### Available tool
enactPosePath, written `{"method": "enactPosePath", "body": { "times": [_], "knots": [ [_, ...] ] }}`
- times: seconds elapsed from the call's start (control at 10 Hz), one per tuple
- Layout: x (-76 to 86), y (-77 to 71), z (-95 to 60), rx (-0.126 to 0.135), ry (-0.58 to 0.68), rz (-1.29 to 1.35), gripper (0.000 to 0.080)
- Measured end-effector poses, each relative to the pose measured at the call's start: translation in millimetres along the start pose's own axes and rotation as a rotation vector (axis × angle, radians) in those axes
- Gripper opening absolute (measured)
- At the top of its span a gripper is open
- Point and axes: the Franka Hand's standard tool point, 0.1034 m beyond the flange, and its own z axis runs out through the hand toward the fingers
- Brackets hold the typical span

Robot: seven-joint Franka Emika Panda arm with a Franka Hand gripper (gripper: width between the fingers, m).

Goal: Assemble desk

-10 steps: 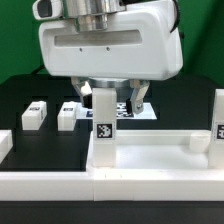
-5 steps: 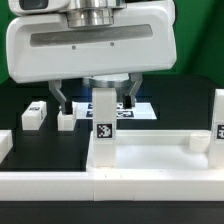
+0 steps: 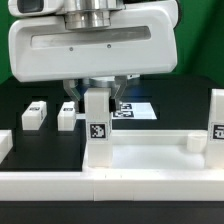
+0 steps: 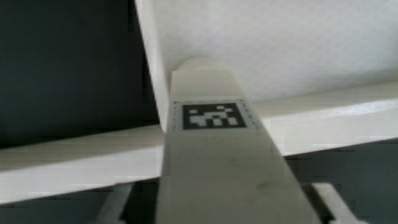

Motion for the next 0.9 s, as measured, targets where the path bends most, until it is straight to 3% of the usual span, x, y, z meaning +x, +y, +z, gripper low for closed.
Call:
{"method": "enactPosePath", "body": {
  "times": [0.2, 0.4, 0.5, 0.6, 0.7, 0.9],
  "knots": [
    [-0.3, -4.7, 0.6, -0.021, 0.025, 0.195, 0.0289],
    [-2.6, -3.4, -0.1, -0.035, 0.021, 0.568, 0.0289],
    [-3.3, -1.5, -0.1, -0.027, 0.015, 0.745, 0.0289],
    [-3.9, -0.4, -0.2, -0.001, 0.000, 0.882, 0.0291],
    [-5.0, 2.1, -0.3, 0.047, -0.023, 1.121, 0.0294],
    [-7.7, -2.0, 0.3, 0.055, -0.047, 1.305, 0.0295]
  ]
}}
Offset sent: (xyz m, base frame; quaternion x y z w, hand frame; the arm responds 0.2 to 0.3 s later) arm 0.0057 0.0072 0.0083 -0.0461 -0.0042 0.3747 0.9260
